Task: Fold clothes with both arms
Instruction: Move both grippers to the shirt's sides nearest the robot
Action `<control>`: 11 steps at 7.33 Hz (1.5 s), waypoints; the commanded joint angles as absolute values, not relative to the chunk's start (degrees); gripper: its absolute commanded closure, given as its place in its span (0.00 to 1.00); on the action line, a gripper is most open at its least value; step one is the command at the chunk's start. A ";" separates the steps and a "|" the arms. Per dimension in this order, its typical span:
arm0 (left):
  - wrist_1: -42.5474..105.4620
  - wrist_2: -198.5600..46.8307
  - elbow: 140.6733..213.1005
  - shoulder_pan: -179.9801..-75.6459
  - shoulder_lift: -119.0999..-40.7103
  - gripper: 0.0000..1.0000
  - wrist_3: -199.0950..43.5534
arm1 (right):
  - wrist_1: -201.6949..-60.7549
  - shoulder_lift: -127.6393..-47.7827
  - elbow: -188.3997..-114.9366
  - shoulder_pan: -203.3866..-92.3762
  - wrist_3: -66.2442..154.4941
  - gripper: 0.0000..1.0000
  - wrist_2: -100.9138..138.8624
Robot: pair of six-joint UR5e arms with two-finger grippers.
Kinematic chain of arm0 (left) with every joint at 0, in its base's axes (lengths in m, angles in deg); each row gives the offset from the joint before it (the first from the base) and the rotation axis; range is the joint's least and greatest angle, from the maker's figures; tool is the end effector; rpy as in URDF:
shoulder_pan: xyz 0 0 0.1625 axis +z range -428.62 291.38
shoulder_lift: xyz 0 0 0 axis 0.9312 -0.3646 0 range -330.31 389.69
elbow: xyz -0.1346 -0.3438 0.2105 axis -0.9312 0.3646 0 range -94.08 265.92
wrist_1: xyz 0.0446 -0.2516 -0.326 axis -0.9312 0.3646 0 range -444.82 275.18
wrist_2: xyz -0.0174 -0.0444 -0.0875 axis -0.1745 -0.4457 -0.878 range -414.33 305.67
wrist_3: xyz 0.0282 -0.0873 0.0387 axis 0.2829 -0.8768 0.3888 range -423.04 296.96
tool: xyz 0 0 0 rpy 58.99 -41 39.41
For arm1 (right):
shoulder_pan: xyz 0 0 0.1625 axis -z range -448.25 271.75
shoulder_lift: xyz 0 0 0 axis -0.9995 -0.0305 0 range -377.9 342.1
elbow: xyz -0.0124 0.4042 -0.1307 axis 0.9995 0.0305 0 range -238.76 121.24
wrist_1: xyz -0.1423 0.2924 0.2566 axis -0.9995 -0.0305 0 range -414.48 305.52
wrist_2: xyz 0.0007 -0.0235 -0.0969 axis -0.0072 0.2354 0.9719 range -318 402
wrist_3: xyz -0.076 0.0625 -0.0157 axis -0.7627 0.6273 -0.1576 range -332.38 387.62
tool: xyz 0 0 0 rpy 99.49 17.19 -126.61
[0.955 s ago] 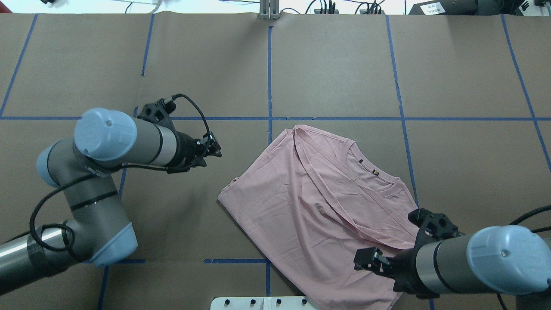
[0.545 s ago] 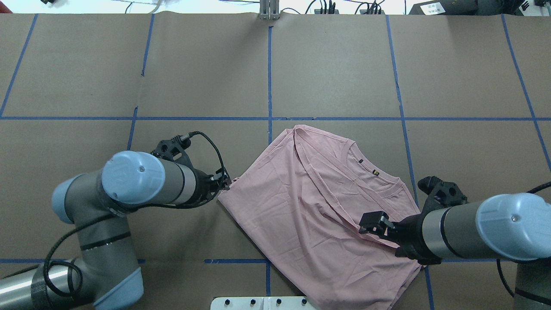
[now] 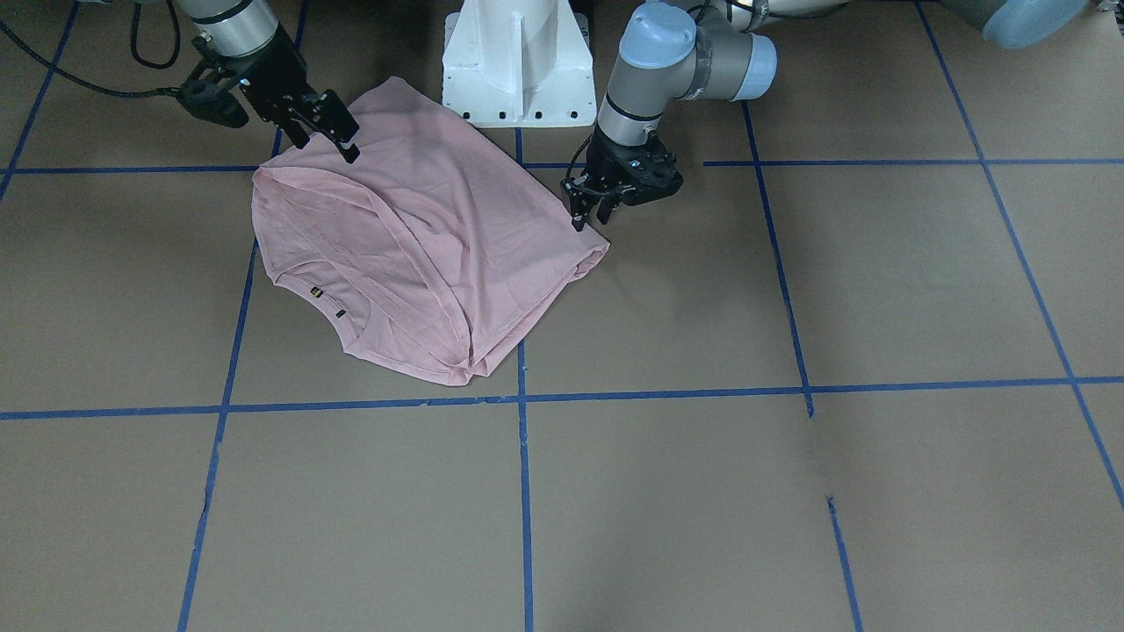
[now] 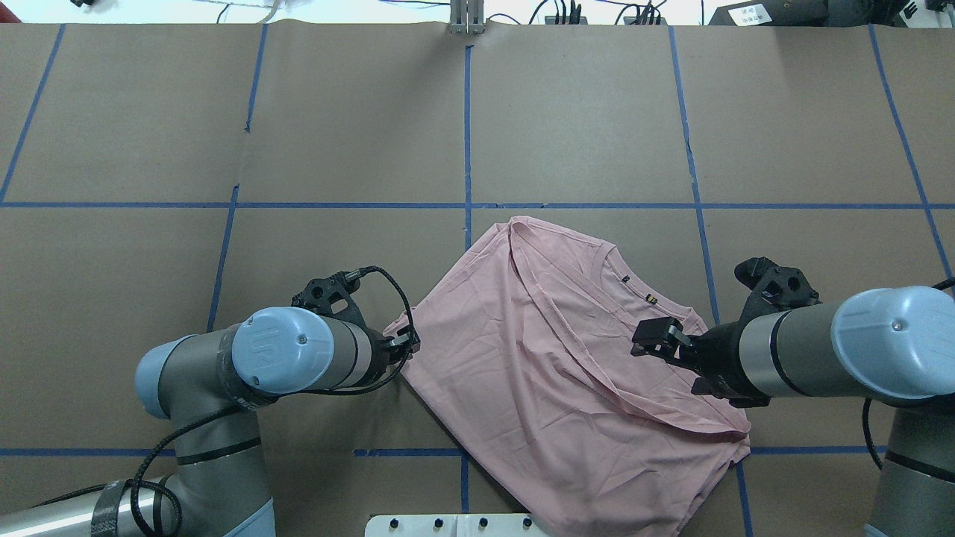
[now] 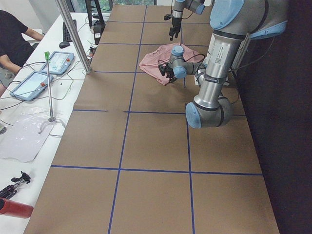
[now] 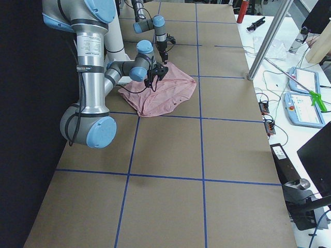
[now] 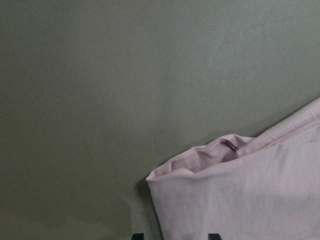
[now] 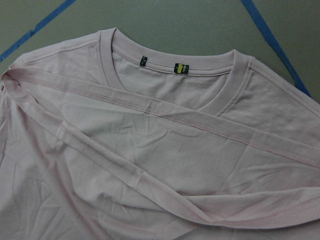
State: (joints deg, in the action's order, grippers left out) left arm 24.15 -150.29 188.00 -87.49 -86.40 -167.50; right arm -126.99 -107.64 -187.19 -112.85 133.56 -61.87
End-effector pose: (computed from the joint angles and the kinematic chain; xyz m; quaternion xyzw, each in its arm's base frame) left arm 0.5587 -0.3209 0.2718 -0.0272 0.4791 -0.2277 0.8473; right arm -0.3581 -0.2844 0.3133 -0.0709 -0.4742 0.2500 0.8412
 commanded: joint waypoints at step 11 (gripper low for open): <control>20.76 -148.81 186.37 -91.80 -87.73 1.00 -163.70 | -126.99 -107.55 -186.82 -113.04 133.53 0.00 -62.15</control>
